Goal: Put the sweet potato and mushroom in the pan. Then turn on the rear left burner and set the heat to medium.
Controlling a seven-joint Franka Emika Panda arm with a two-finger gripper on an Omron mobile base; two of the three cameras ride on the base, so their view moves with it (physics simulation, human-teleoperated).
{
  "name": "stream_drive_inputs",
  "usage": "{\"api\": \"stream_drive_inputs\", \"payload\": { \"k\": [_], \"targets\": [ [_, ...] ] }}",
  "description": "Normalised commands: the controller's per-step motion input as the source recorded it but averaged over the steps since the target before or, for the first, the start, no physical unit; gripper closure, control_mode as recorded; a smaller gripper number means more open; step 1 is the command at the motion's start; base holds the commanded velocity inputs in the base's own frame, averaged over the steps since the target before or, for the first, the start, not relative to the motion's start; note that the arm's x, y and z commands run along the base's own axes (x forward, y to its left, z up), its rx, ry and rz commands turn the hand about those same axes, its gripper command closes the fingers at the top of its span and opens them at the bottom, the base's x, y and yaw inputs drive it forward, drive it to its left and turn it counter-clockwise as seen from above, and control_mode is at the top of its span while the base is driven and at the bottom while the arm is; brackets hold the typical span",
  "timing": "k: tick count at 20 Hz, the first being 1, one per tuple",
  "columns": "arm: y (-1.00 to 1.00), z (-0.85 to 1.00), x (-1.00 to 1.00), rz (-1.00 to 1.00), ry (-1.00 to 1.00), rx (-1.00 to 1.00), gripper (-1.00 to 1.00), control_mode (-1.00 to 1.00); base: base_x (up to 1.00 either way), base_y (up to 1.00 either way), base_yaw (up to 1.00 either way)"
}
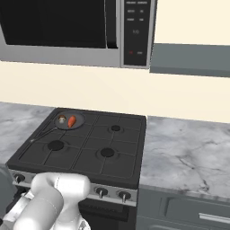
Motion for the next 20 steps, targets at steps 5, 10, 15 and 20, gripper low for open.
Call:
{"api": "stream_drive_inputs", "payload": {
  "k": [5,10,15,20],
  "targets": [
    [0.0,0.0,0.0,-0.03,-0.04,-0.28,1.0,-1.0,0.0,0.0,0.0],
    [0.0,0.0,-0.04,-0.04,-0.1,-0.29,1.0,-1.0,0.0,0.0,0.0],
    [0.01,0.0,-0.1,-0.08,-0.14,-0.36,1.0,-1.0,0.0,0.0,0.0],
    [0.0,0.0,-0.09,-0.09,-0.19,-0.39,1.0,-1.0,0.0,0.0,0.0]
  ]
}}
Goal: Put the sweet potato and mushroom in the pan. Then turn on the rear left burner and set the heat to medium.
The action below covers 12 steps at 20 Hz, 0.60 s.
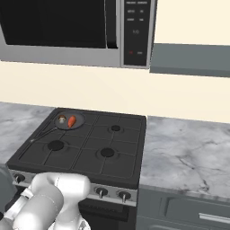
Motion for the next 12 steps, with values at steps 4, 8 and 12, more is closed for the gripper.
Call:
{"api": "stream_drive_inputs", "payload": {
  "k": [4,8,12],
  "targets": [
    [0.0,-0.01,-0.14,-0.09,-0.2,-0.41,1.0,-1.0,0.0,0.0,0.0],
    [0.0,-0.1,-0.19,-0.09,-0.18,-0.43,1.0,-1.0,0.0,0.0,0.0],
    [0.0,-0.24,-0.34,-0.14,-0.2,-0.43,1.0,-1.0,0.0,0.0,0.0]
  ]
}}
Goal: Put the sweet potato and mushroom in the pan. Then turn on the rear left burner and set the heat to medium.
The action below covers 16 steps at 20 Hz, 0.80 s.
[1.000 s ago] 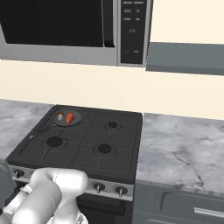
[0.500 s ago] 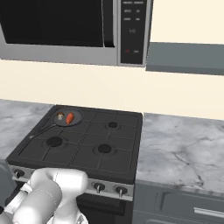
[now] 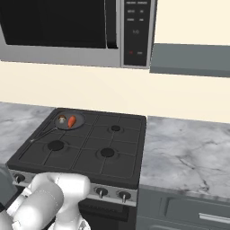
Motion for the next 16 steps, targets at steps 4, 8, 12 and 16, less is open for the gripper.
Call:
{"api": "stream_drive_inputs", "payload": {
  "k": [4,8,12,16],
  "targets": [
    [-0.05,-0.16,-0.36,-0.15,-0.29,-0.37,1.0,-1.0,0.0,0.0,0.0],
    [-0.02,0.0,-0.21,-0.11,-0.34,-0.25,1.0,-1.0,0.0,0.0,0.0],
    [-0.04,0.0,-0.04,-0.08,-0.26,-0.22,1.0,-1.0,0.0,0.0,0.0],
    [-0.03,0.0,-0.07,-0.1,-0.21,-0.22,1.0,-1.0,0.0,0.0,0.0]
  ]
}}
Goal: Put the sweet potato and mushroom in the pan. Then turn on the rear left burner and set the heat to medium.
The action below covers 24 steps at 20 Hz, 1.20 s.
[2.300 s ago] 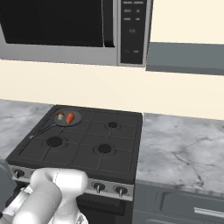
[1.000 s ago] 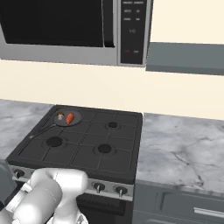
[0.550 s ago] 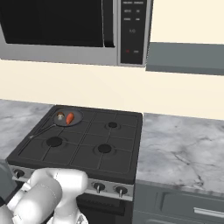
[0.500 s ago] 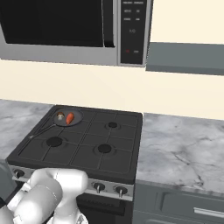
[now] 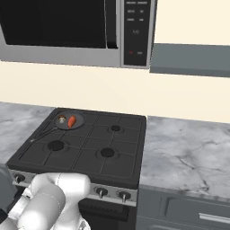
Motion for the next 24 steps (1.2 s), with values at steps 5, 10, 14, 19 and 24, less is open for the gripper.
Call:
{"api": "stream_drive_inputs", "payload": {
  "k": [5,10,14,19,24],
  "targets": [
    [-0.01,-0.2,-0.06,-0.19,-0.18,-0.28,1.0,-1.0,0.0,0.0,0.0],
    [0.0,-0.59,-0.03,-0.29,-0.2,-0.42,1.0,-1.0,0.0,0.0,0.0],
    [0.0,-0.43,-0.11,-0.29,-0.24,-0.44,1.0,-1.0,0.0,0.0,0.0],
    [0.0,0.14,-0.11,-0.23,-0.28,-0.36,1.0,-1.0,0.0,0.0,0.0],
    [0.0,0.81,-0.21,-0.21,-0.18,-0.2,1.0,-1.0,0.0,0.0,0.0]
  ]
}}
